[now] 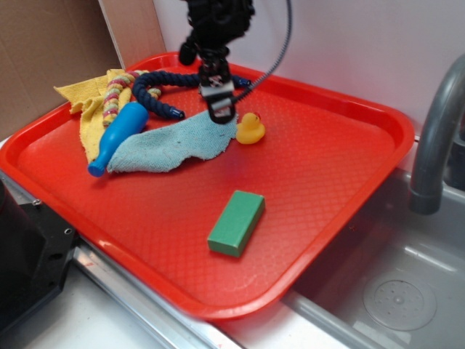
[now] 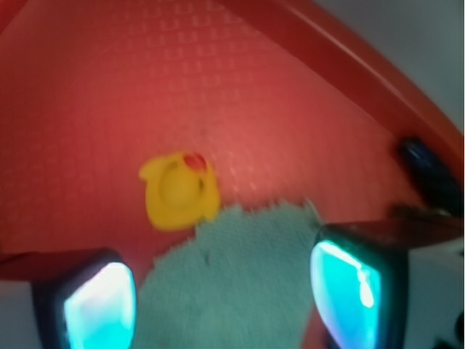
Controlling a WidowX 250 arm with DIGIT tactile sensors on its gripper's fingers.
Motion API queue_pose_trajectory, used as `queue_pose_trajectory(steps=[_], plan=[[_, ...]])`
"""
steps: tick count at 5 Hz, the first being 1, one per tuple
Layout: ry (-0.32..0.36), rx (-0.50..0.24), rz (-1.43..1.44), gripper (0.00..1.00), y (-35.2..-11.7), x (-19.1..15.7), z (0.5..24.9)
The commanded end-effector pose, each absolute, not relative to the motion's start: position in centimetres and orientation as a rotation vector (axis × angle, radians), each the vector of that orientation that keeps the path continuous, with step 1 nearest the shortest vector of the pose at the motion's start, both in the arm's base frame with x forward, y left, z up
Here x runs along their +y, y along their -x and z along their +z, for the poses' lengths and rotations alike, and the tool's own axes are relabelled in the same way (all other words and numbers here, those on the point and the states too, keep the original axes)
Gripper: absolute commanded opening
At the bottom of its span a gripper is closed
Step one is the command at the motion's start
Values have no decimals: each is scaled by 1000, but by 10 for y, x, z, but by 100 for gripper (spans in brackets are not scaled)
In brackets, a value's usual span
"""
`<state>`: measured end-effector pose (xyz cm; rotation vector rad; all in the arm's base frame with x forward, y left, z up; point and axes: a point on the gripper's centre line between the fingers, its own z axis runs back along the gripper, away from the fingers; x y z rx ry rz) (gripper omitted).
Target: Grab the yellow duck.
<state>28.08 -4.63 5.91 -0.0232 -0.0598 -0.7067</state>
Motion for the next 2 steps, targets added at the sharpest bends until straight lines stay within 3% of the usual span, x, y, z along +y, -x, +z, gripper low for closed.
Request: queue_pose_trajectory(steps=[1,2], plan=[[16,-93,-793,100,-295,-70,52],[52,-95,-819,100,-290,-73,41]])
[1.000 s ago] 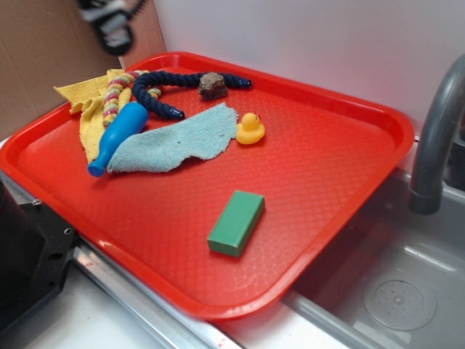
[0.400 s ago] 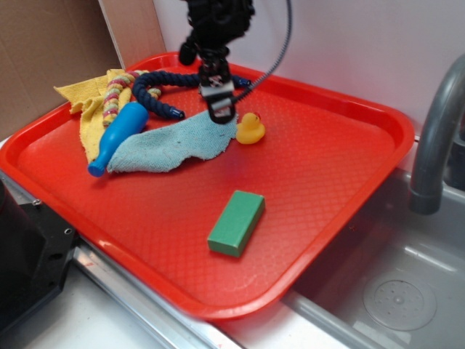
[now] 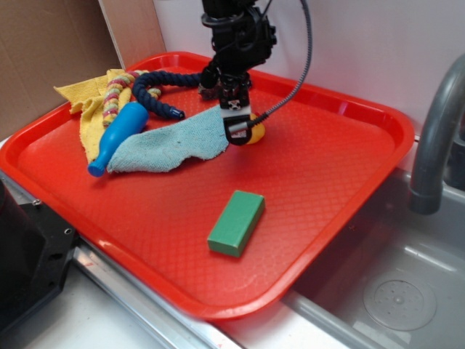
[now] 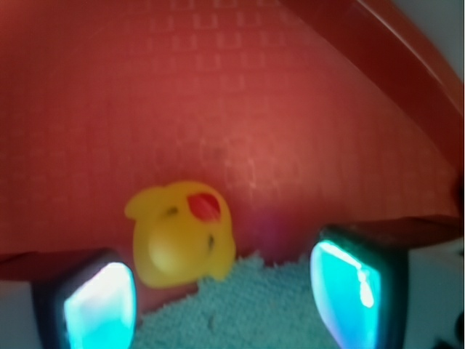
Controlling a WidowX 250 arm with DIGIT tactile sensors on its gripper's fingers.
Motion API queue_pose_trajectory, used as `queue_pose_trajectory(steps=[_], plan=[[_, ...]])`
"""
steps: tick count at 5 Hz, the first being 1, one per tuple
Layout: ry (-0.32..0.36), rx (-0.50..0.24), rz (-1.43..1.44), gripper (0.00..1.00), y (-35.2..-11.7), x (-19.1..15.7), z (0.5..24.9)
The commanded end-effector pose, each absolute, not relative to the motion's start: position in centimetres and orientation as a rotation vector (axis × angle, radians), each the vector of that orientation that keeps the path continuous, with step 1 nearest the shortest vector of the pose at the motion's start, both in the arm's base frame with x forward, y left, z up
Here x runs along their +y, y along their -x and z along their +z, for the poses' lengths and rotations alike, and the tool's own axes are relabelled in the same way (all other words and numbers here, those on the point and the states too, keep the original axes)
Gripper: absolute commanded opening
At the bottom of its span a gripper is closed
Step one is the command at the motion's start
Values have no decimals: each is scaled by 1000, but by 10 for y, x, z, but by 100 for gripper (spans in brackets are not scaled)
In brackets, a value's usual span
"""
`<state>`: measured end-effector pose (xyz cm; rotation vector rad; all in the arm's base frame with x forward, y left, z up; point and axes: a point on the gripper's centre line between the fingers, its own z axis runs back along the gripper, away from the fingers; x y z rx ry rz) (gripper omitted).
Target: Grab the yellow duck.
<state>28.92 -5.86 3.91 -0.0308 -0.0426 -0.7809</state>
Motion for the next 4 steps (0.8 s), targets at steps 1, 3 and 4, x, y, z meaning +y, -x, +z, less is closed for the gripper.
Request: queue_pose_trajectory(steps=[1,3,4], plan=[[99,-121,-868,100,-289,-80,38],[49,-67,-791,0,-280,-73,34],[-12,-86,-726,0,-272,-64,53]])
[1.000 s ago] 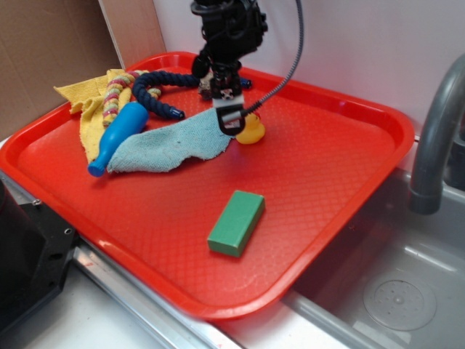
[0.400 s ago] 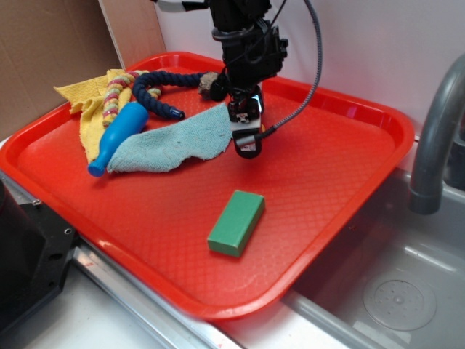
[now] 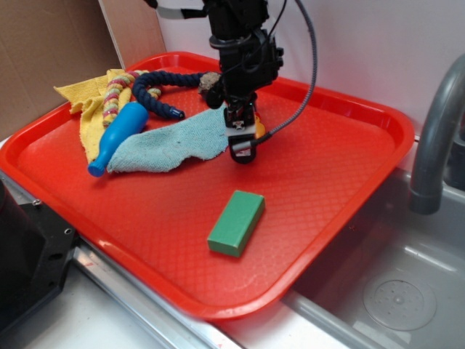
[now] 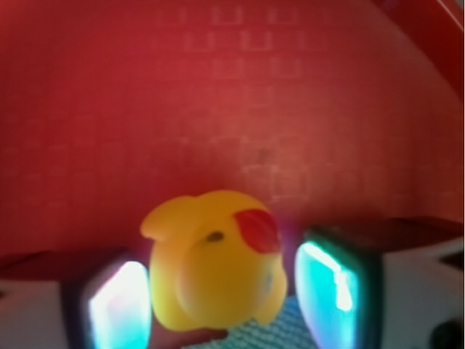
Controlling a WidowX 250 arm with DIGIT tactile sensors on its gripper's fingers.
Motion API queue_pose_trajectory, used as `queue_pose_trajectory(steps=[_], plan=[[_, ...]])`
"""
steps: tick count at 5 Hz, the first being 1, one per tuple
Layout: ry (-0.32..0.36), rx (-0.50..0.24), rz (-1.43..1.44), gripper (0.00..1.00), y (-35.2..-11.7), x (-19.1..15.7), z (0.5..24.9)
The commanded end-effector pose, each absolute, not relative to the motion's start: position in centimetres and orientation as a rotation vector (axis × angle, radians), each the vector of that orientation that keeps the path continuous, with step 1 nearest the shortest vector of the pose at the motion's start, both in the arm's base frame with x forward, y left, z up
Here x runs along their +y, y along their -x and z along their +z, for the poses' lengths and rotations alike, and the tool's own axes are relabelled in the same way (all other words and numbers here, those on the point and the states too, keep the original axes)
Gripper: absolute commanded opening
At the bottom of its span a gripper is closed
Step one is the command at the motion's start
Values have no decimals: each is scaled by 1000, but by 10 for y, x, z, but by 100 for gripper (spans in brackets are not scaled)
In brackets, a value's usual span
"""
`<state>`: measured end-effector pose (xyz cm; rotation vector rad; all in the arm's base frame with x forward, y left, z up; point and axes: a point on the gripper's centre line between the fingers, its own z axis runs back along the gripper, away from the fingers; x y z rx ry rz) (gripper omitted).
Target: Grab the yellow duck.
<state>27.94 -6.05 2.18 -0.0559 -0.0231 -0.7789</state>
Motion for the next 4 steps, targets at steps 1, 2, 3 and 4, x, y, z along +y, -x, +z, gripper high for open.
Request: queue_pose_trajectory(steps=[1,2,3,4], plan=[[-107,-166,-548,0,-246,-50,102],[-47,-254,-290,0,-203,-25,149],[23,-322,-28,0,-167,-11,196],[14,-312,225,0,-153,-32,228]])
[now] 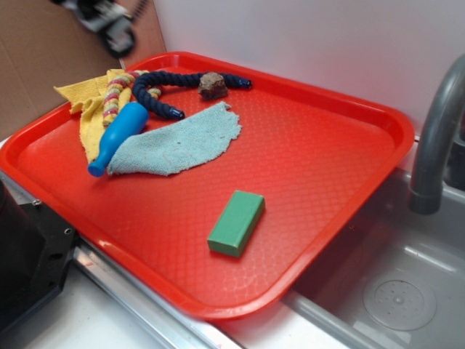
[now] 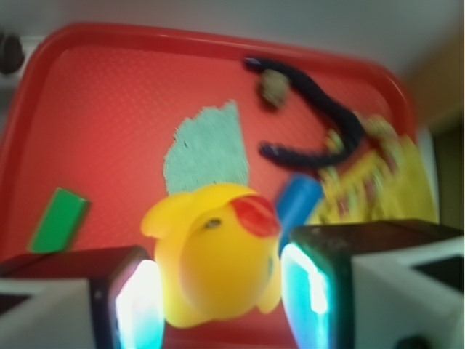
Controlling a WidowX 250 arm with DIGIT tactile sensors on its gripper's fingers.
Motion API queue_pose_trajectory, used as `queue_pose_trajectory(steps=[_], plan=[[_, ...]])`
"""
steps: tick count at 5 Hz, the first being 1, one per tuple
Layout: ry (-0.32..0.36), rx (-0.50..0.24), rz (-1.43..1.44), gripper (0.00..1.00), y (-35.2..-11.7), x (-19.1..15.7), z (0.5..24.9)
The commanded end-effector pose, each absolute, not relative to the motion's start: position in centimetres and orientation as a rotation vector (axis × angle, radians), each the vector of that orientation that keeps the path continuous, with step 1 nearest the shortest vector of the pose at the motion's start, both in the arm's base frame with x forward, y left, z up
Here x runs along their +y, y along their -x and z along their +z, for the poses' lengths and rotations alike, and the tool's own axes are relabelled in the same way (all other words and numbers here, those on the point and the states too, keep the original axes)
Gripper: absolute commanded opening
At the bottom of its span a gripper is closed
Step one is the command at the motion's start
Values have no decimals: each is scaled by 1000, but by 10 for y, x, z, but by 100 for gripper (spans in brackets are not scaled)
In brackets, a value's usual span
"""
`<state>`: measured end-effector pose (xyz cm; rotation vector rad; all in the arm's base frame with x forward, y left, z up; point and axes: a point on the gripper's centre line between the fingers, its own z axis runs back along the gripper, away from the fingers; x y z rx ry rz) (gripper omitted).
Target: Grab the yellow duck.
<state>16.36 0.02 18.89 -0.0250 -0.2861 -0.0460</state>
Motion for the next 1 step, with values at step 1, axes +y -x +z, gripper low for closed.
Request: queue_pose_trajectory(steps=[1], plan=[[-44,-261,290,0,-165,-40,233]])
